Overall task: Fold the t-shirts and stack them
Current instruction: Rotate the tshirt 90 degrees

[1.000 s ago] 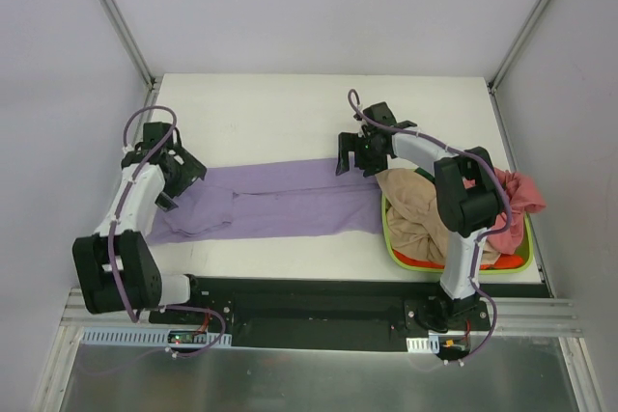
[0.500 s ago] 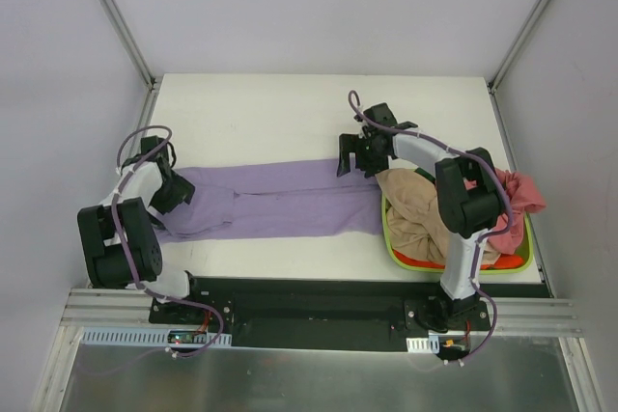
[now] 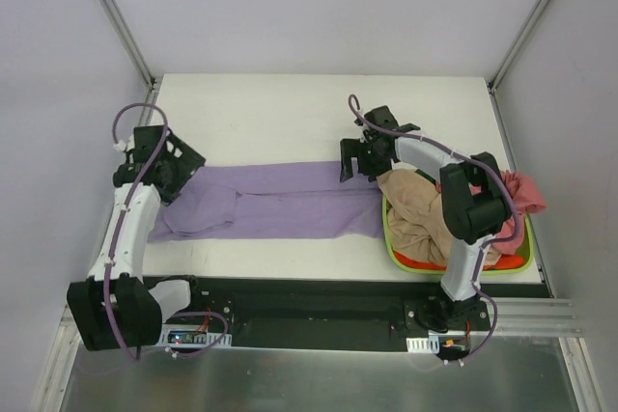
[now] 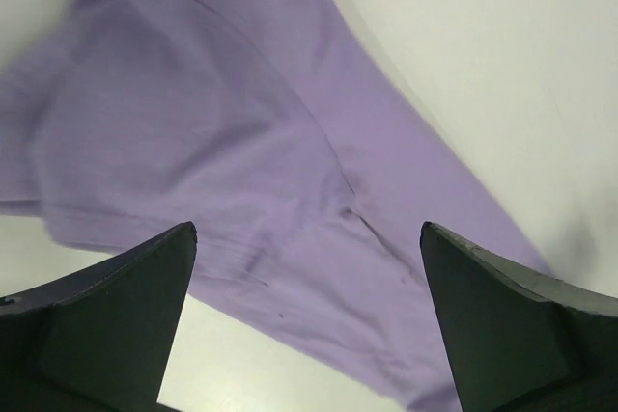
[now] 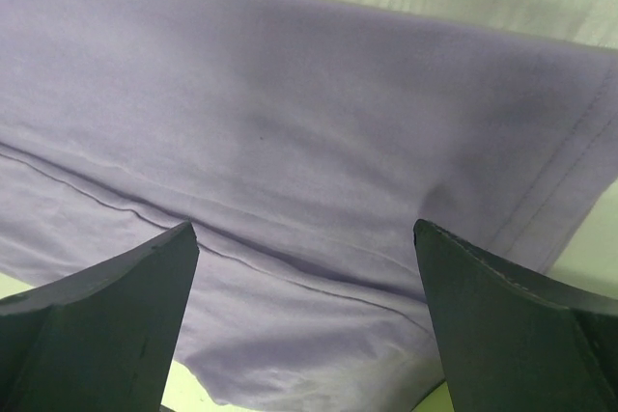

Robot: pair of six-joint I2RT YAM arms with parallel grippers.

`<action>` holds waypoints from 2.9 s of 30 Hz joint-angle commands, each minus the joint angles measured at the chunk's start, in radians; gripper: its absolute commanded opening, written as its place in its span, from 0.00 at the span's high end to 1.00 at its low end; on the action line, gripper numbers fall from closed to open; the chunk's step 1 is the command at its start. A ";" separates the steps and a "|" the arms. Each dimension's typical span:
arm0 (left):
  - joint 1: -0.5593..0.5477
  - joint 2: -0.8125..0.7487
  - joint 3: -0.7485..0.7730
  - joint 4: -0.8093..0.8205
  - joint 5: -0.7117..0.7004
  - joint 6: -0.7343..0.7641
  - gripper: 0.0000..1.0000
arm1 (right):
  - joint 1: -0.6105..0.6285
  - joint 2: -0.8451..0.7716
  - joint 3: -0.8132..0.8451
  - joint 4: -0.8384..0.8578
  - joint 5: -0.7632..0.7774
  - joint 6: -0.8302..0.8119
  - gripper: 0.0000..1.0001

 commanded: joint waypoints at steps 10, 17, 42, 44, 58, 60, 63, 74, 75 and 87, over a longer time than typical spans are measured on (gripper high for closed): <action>-0.147 0.501 0.039 0.154 0.141 -0.064 0.01 | 0.080 -0.015 0.069 -0.081 0.012 -0.067 0.04; -0.095 0.763 0.245 0.142 0.151 -0.066 0.01 | 0.100 0.028 0.092 -0.101 0.012 -0.078 0.04; -0.225 1.665 1.563 0.316 0.653 -0.285 0.01 | 0.597 0.013 0.063 -0.092 -0.313 -0.125 0.04; -0.251 1.658 1.535 0.398 0.641 -0.295 0.01 | 0.611 0.003 0.085 -0.094 -0.281 -0.133 0.04; -0.274 1.529 1.541 0.424 0.491 -0.152 0.01 | 0.597 -0.237 -0.009 -0.017 0.063 -0.076 0.04; -0.274 1.460 1.535 0.422 0.500 -0.115 0.01 | 0.572 -0.297 -0.035 0.020 0.088 -0.052 0.04; -0.274 1.295 1.476 0.424 0.544 -0.045 0.01 | 0.517 -0.375 -0.090 0.095 0.053 -0.003 0.04; -0.274 0.556 0.722 0.327 0.486 0.248 0.01 | 0.408 -0.600 -0.240 0.122 0.237 0.122 0.04; -0.274 0.482 0.592 0.327 0.442 0.241 0.01 | 0.408 -0.651 -0.265 0.139 0.300 0.110 0.04; -0.311 -0.255 -0.417 0.187 0.276 -0.026 0.01 | 0.434 -0.728 -0.417 0.208 0.232 0.128 0.04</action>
